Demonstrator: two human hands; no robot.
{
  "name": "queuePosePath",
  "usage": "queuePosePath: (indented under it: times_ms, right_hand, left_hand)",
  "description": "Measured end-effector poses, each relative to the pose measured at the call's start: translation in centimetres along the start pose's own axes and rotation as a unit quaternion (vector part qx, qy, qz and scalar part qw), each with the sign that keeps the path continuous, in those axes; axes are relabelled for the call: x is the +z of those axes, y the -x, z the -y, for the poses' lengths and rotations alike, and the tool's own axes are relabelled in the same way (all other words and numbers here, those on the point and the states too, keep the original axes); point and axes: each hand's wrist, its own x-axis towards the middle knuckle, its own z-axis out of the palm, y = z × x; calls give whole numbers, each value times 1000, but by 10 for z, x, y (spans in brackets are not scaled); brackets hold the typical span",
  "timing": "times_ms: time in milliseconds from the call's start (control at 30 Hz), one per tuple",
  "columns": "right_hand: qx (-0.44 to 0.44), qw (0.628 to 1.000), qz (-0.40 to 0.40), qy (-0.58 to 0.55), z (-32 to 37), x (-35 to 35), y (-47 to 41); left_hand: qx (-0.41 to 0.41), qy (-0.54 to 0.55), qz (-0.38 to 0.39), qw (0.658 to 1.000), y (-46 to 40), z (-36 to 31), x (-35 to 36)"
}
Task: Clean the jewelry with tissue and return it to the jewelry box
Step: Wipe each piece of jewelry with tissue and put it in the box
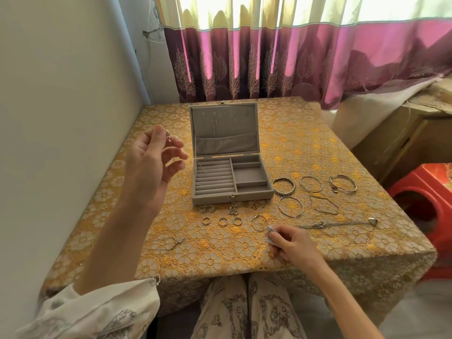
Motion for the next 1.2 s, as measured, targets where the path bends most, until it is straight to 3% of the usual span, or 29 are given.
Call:
queuePosePath:
  times_ms: [167,333,500,633,767,967,1200]
  right_hand:
    - [14,999,-15,-37,3,2,1]
    - [-26,994,-22,-108,17,4,1]
    - [-107,957,53,-266,70,5,-9]
    - [-150,956,97,-231,108,9,-19]
    - [-179,954,112,-213,126,13,-27]
    - [-207,945,216,-129,145,8,-29]
    - [-187,969,155,-44,152,-21,-54]
  left_hand:
    - [-33,-21,68,997,7,-4,7]
    - [-72,-50,99,991,14,-4,15]
    - [-40,-160,136,977,13,-5,24]
    - [-15,-193,161,968,8,-11,34]
    - [-14,-156,197,968,3,-18,42]
    - [-11,-114,193,974,-14,-21,47]
    - [-52,-46,131,989,-39,-14,33]
